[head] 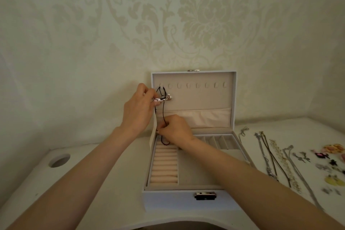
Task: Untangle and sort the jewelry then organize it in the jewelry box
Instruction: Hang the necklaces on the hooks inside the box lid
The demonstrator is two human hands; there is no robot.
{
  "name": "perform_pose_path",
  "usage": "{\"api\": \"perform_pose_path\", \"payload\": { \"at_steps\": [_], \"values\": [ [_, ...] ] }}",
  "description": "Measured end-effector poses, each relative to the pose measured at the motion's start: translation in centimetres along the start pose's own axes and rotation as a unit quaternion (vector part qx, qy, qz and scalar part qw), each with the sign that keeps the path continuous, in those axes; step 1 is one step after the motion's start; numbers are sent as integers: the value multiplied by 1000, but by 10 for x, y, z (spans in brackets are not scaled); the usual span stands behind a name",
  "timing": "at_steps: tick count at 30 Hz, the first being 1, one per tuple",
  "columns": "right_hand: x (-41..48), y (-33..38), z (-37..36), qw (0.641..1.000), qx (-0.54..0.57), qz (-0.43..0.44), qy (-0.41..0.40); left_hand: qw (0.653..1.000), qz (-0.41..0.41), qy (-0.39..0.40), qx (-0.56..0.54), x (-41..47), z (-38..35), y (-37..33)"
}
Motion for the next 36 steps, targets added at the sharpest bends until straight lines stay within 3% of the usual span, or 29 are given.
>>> {"api": "perform_pose_path", "payload": {
  "at_steps": [7, 11, 16, 20, 24, 27, 30, 33, 36],
  "values": [
    [-25, 17, 16, 991, -109, 72, 3, 1000, -8, -6, -4, 1, 1, -4],
    [-29, 18, 19, 970, -225, 87, 38, 1000, -14, -1, 14, 4, 0, -6],
    [-32, 23, 15, 954, -275, 108, 45, 998, -47, -3, 50, 7, 5, -13],
    [-30, 17, 15, 974, -204, 87, 49, 995, -52, -19, 79, 5, 4, -16],
    [-30, 1, 17, 997, 31, 11, 69, 985, -116, -43, 116, 1, 3, -32],
    [-33, -14, 14, 973, 201, -59, 92, 978, -137, -41, 153, 3, -5, -37],
    [-34, -16, 15, 949, 295, -54, 96, 978, -140, -39, 153, 5, -11, -36],
    [-36, -12, 25, 959, 277, 1, 55, 978, -142, -40, 148, 5, -12, -35],
    [-38, 0, 38, 990, 121, 77, -13, 980, -145, -41, 132, 3, -11, -34]
  ]
}}
Point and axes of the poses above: each hand's wrist, its own x-axis towards the middle knuckle, its own z-axis out of the back of the hand, y = z × x, the point moved 9 cm from there along x, towards the middle knuckle, and after that the axes turned 5 degrees about y, right-handed, at the moved point
